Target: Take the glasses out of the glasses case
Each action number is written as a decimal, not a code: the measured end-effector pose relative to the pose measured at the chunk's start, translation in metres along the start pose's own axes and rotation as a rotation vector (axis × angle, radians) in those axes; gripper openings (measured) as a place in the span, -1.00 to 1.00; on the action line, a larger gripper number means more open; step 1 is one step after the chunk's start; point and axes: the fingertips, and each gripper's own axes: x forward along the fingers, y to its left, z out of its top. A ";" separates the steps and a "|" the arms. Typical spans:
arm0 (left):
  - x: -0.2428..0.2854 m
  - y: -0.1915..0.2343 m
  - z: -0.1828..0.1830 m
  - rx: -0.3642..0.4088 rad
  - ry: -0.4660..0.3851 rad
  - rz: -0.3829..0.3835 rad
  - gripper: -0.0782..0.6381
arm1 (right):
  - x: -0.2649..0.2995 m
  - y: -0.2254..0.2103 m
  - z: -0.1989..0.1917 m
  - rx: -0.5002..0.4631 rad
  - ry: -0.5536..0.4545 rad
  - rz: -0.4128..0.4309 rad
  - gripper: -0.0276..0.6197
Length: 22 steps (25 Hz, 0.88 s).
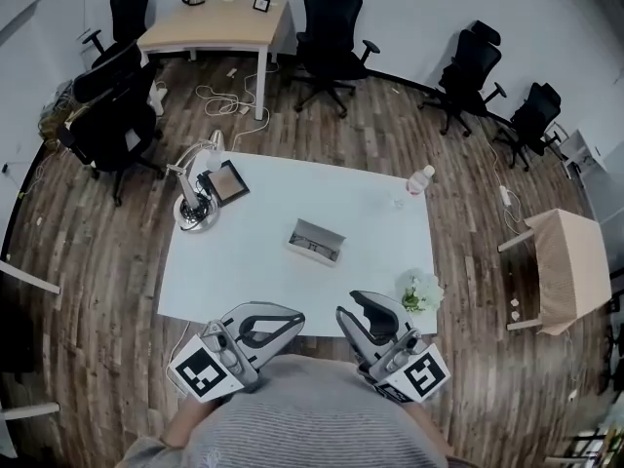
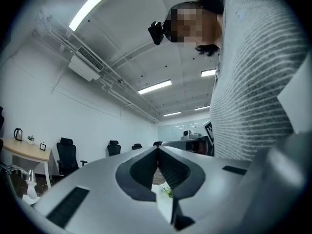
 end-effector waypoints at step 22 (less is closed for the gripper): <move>0.012 0.056 -0.016 -0.066 -0.004 -0.130 -0.75 | 0.048 -0.037 -0.014 -0.019 0.061 -0.097 -0.58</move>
